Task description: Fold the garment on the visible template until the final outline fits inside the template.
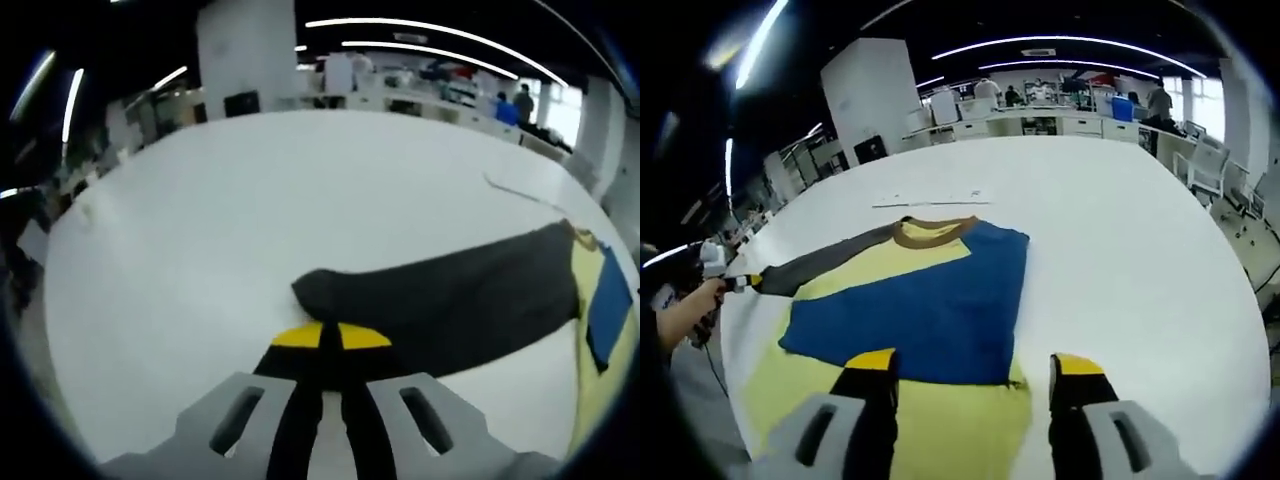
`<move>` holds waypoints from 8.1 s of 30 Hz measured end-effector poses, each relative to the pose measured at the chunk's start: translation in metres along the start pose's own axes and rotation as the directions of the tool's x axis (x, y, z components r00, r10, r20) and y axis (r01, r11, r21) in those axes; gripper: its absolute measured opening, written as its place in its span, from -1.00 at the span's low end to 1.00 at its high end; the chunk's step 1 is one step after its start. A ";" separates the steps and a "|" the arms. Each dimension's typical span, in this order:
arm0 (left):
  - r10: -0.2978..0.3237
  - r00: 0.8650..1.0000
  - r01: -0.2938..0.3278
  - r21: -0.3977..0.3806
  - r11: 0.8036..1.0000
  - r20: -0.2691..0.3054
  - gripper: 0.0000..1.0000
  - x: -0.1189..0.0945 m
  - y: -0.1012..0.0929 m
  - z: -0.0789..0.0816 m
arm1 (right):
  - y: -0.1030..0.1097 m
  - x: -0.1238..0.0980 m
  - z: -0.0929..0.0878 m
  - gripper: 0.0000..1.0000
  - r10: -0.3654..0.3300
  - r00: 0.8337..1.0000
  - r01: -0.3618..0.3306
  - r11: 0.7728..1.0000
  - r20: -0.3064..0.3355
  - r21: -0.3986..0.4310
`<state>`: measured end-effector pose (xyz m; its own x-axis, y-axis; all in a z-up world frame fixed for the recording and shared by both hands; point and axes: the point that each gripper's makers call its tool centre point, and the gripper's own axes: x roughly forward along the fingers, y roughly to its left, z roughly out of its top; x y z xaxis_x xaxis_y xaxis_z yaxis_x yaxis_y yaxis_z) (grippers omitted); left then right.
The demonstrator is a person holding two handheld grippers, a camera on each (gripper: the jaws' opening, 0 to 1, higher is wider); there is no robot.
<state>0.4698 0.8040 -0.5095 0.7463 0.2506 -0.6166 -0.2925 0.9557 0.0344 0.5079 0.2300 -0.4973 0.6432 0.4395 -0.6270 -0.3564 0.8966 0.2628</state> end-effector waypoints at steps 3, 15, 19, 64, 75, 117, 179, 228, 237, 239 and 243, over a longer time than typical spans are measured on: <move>-0.007 1.000 0.007 0.001 1.000 0.014 -0.99 -0.002 -0.002 0.005 | 0.007 -0.005 0.001 0.44 0.016 1.000 -0.016 0.999 -0.001 -0.030; -0.053 0.997 0.051 0.035 0.998 0.054 -0.99 -0.015 -0.017 0.022 | 0.046 -0.033 0.009 0.70 0.099 0.994 -0.094 0.987 0.034 -0.133; -0.070 0.995 0.067 0.047 0.997 0.068 -0.99 -0.020 -0.024 0.029 | 0.057 -0.044 0.010 0.79 0.125 0.991 -0.118 0.981 0.037 -0.155; -0.383 0.913 0.367 0.125 0.922 0.138 -0.99 -0.054 -0.204 0.084 | 0.107 -0.114 -0.014 0.99 0.202 0.978 -0.188 0.961 0.050 -0.203; -0.474 0.875 0.451 0.188 0.873 0.103 -0.99 -0.051 -0.267 0.080 | 0.103 -0.117 -0.027 0.99 0.204 0.978 -0.190 0.958 0.043 -0.213; -0.713 0.700 0.656 0.352 0.667 0.047 -0.99 -0.101 -0.437 0.059 | 0.079 -0.113 -0.046 0.94 0.153 0.988 -0.150 0.979 0.010 -0.141; -0.877 0.454 0.815 0.473 0.335 -0.160 0.12 -0.144 -0.512 -0.045 | 0.068 -0.113 -0.067 0.92 0.120 0.992 -0.122 0.990 -0.035 -0.072; -0.785 0.594 0.725 0.542 0.425 -0.178 0.98 -0.140 -0.312 -0.056 | 0.067 -0.106 -0.119 0.73 0.055 0.988 -0.067 0.995 -0.145 -0.078; -0.774 0.607 0.739 0.485 0.467 -0.179 0.94 -0.157 -0.284 -0.071 | 0.064 -0.110 -0.137 0.67 0.033 0.983 -0.046 0.996 -0.181 -0.071; -0.763 0.619 0.741 0.458 0.491 -0.184 0.91 -0.158 -0.275 -0.076 | 0.062 -0.111 -0.139 0.64 0.023 0.983 -0.036 0.997 -0.185 -0.069; -0.746 0.641 0.738 0.415 0.532 -0.182 0.86 -0.159 -0.260 -0.082 | 0.061 -0.112 -0.145 0.60 0.008 0.981 -0.022 0.997 -0.195 -0.069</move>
<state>0.3777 0.5026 -0.4847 0.5873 -0.5802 -0.5643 0.6432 0.7578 -0.1097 0.3162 0.2275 -0.5173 0.4961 0.4280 -0.7554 -0.4164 0.8808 0.2255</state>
